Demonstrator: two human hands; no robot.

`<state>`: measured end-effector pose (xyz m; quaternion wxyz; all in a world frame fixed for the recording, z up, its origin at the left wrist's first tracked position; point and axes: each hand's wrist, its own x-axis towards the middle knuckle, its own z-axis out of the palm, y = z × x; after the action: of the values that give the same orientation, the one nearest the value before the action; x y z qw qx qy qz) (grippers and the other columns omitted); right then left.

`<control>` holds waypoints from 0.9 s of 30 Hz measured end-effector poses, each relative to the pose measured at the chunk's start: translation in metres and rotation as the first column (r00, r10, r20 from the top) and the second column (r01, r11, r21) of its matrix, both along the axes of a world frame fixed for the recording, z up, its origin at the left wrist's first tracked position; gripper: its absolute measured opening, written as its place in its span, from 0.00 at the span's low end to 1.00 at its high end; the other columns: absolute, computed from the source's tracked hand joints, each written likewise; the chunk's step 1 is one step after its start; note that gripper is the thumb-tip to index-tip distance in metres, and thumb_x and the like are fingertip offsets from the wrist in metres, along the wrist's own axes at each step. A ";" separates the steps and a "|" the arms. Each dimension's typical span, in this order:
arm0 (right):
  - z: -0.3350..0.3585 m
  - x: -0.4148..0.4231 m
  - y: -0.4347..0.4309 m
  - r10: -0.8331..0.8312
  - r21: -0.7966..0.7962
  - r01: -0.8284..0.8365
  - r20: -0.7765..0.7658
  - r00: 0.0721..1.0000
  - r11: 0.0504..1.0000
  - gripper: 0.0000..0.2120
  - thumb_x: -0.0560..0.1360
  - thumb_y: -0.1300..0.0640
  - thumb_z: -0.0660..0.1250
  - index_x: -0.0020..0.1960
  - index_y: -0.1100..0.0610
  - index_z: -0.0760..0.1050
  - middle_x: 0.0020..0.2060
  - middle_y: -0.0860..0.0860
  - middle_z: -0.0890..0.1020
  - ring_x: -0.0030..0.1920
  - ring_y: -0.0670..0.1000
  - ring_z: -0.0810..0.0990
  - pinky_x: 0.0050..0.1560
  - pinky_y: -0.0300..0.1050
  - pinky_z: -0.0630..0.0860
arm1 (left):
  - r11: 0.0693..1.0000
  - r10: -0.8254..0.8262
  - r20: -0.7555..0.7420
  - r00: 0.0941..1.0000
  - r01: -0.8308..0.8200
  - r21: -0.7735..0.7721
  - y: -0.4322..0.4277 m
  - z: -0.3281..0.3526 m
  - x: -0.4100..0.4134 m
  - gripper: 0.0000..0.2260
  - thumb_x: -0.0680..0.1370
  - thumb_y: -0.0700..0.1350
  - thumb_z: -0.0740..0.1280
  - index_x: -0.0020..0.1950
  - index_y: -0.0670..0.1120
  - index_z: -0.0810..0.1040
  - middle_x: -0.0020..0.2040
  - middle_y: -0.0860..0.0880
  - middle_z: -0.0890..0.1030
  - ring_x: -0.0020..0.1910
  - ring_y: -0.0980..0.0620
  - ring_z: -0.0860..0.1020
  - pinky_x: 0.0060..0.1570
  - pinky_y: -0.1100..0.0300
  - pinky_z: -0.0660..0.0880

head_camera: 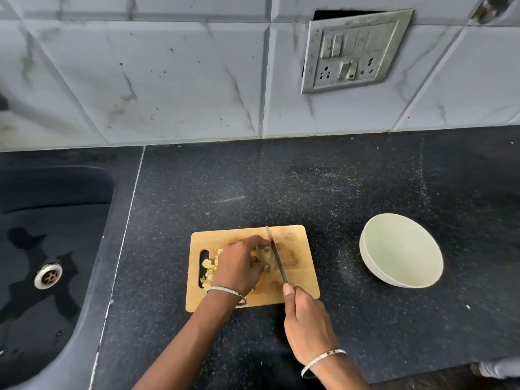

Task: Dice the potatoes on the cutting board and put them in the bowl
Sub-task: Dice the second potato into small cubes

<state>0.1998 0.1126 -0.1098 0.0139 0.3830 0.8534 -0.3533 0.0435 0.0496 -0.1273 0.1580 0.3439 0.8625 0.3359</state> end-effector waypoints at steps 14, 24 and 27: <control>-0.002 -0.026 0.009 -0.003 0.005 0.003 0.042 0.999 1.000 0.22 0.82 0.43 0.45 0.44 0.53 0.72 0.35 0.49 0.76 0.36 0.52 0.75 0.37 0.48 0.70 | 0.997 0.070 0.021 0.997 -0.070 -0.036 0.003 0.007 0.002 0.19 0.67 0.40 0.77 0.54 0.55 0.82 0.48 0.59 0.83 0.48 0.57 0.80 0.48 0.66 0.73; -0.001 -0.022 -0.008 -0.067 0.066 0.063 0.068 0.995 0.996 0.21 0.82 0.44 0.44 0.51 0.52 0.73 0.40 0.52 0.78 0.46 0.59 0.80 0.43 0.51 0.75 | 0.998 0.062 0.068 0.996 -0.064 0.018 -0.002 0.005 0.000 0.19 0.66 0.40 0.78 0.54 0.54 0.82 0.48 0.59 0.83 0.48 0.59 0.80 0.49 0.70 0.75; -0.002 -0.024 -0.010 -0.077 0.096 0.069 0.089 0.993 0.993 0.21 0.82 0.44 0.44 0.54 0.51 0.72 0.46 0.53 0.80 0.49 0.59 0.80 0.44 0.52 0.74 | 0.998 0.057 0.043 0.997 -0.057 0.000 -0.001 0.004 -0.001 0.19 0.66 0.40 0.77 0.54 0.55 0.82 0.47 0.59 0.83 0.49 0.57 0.81 0.52 0.59 0.78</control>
<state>0.1761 0.1024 -0.1119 0.0228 0.4303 0.8527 -0.2953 0.0425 0.0483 -0.1230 0.1667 0.3121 0.8680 0.3484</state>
